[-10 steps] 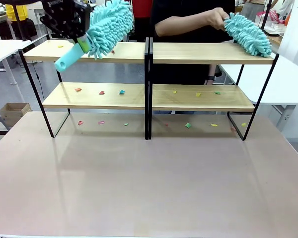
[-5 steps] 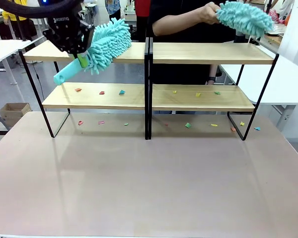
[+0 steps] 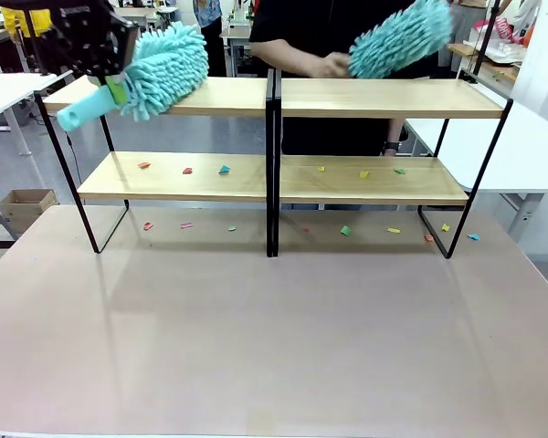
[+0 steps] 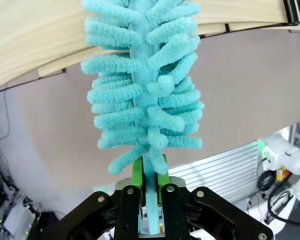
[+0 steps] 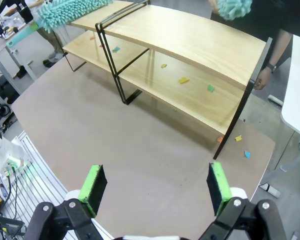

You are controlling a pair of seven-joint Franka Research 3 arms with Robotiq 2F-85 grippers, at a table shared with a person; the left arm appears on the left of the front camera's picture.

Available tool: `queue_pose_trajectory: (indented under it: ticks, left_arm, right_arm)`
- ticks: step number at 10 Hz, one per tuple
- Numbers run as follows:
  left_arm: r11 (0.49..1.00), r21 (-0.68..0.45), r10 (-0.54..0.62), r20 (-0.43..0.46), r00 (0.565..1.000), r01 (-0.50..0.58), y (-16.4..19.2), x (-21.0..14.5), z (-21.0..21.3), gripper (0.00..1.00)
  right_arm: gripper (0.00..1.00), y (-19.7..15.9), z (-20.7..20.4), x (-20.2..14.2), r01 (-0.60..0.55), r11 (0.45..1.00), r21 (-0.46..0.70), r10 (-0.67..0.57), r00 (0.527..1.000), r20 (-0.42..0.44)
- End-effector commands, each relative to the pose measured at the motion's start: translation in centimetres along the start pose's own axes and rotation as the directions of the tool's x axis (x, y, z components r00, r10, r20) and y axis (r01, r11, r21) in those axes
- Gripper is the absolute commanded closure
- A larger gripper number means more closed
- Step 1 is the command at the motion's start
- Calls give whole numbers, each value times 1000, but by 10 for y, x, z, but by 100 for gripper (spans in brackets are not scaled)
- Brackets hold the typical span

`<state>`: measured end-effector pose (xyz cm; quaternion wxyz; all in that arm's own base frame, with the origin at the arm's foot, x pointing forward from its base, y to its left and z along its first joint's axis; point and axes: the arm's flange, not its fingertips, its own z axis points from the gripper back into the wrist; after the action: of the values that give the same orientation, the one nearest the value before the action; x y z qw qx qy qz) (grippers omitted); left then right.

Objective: Clean the shelves.
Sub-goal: Clean a randomly selected level of the Shelf with the Duster.

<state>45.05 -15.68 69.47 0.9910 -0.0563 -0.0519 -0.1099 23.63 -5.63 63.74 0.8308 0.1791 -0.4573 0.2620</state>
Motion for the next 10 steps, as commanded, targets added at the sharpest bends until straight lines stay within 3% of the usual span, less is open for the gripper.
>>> queue_pose_trajectory:
  ticks: [1,8,10]
  left_arm:
    - [998,46,35,-46,998,-33,15,0,6,88]
    - [966,227,139,-44,989,-126,88,-22,11,88]
    - [911,388,131,56,990,-143,99,-33,20,88]
  right_arm:
    - [0,-1,-1,-1,-12,1000,4,12,1000,6]
    - [0,-1,-1,-1,-12,1000,4,12,1000,6]
    - [0,-1,-1,-1,-12,1000,4,12,1000,6]
